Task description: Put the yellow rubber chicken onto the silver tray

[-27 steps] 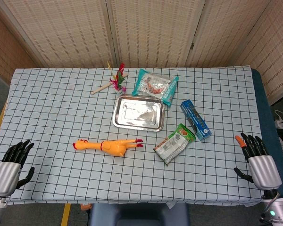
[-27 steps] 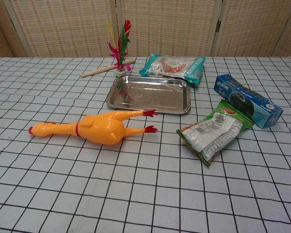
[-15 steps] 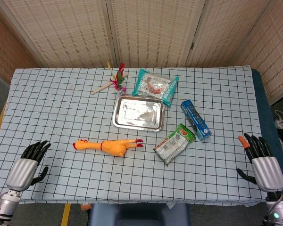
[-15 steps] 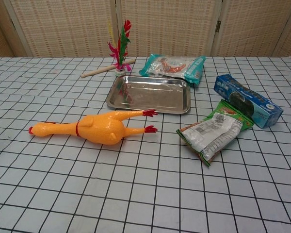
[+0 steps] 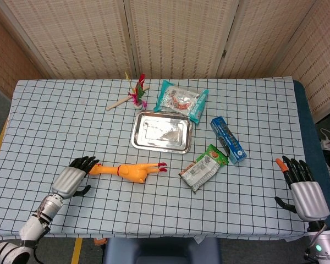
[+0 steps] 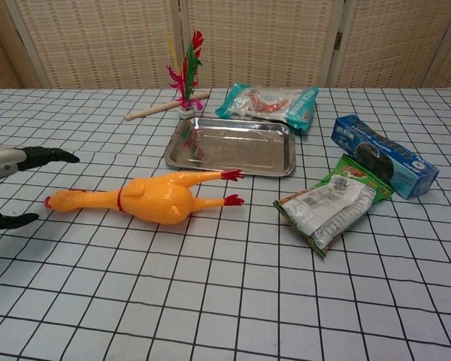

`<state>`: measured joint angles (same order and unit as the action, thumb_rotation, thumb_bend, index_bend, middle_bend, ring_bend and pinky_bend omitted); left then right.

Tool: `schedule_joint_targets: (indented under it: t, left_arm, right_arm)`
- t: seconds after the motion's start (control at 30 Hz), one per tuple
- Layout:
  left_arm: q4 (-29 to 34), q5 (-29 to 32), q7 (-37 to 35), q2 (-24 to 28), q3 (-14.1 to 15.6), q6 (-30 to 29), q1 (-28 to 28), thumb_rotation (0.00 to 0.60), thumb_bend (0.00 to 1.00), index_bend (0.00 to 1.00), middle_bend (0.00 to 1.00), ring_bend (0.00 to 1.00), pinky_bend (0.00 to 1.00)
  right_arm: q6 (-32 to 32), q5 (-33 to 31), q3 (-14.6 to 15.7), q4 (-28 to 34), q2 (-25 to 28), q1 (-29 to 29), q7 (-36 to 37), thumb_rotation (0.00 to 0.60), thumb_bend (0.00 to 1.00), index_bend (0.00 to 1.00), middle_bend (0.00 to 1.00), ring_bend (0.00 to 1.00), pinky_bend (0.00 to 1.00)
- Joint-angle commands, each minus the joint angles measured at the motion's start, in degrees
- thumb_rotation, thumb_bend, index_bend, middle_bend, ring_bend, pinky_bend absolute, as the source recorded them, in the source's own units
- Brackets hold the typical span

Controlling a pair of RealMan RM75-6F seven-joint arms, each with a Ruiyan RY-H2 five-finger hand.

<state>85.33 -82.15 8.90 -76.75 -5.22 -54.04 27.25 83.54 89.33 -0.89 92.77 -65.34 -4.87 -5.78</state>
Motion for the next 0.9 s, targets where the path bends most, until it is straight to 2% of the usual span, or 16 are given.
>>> schedule_joint_targets:
  t: [0.03, 0.3, 0.5, 0.63, 0.77, 0.9]
  left_arm:
    - [-1.73, 1.43, -0.09, -1.99, -0.47, 2.30, 2.05, 0.600, 0.37, 0.00, 0.00, 0.00, 0.10]
    - [-5.22, 2.19, -0.65, -6.24, -0.38, 5.68, 5.95, 0.600, 0.37, 0.00, 0.00, 0.00, 0.10]
    - [-8.78, 0.30, -3.75, -9.53, -0.36, 4.53, 7.66, 0.600, 0.37, 0.01, 0.01, 0.00, 0.14]
    - [-11.18, -1.51, -7.54, -11.26, 0.28, 4.19, 8.69, 0.600, 0.37, 0.19, 0.06, 0.01, 0.17]
    - [-14.65, -3.36, -10.07, -13.27, 0.74, 2.81, 9.58, 0.600, 0.38, 0.35, 0.13, 0.07, 0.21]
    - [-16.70, -5.22, -12.19, -14.36, 1.68, 1.70, 10.23, 0.600, 0.42, 0.45, 0.23, 0.14, 0.23]
  right_arm:
    - [-0.86, -0.88, -0.30, -0.31, -0.34, -0.32, -0.51, 0.600, 0.11, 0.00, 0.00, 0.00, 0.00]
    - [-2.45, -2.85, -1.00, -1.05, -1.22, -1.01, -1.79, 0.600, 0.11, 0.00, 0.00, 0.00, 0.00]
    - [-3.02, -3.90, -1.34, -1.28, -1.48, -1.23, -2.28, 0.600, 0.11, 0.00, 0.00, 0.00, 0.00]
    - [-3.15, -4.32, -1.43, -1.23, -1.46, -1.23, -2.50, 0.600, 0.11, 0.00, 0.00, 0.00, 0.00]
    - [-3.13, -4.39, -1.35, -0.96, -1.24, -1.17, -2.49, 0.600, 0.11, 0.00, 0.00, 0.00, 0.00]
    - [-2.78, -4.39, -1.41, -0.77, -1.03, -1.03, -2.30, 0.600, 0.11, 0.00, 0.00, 0.00, 0.00]
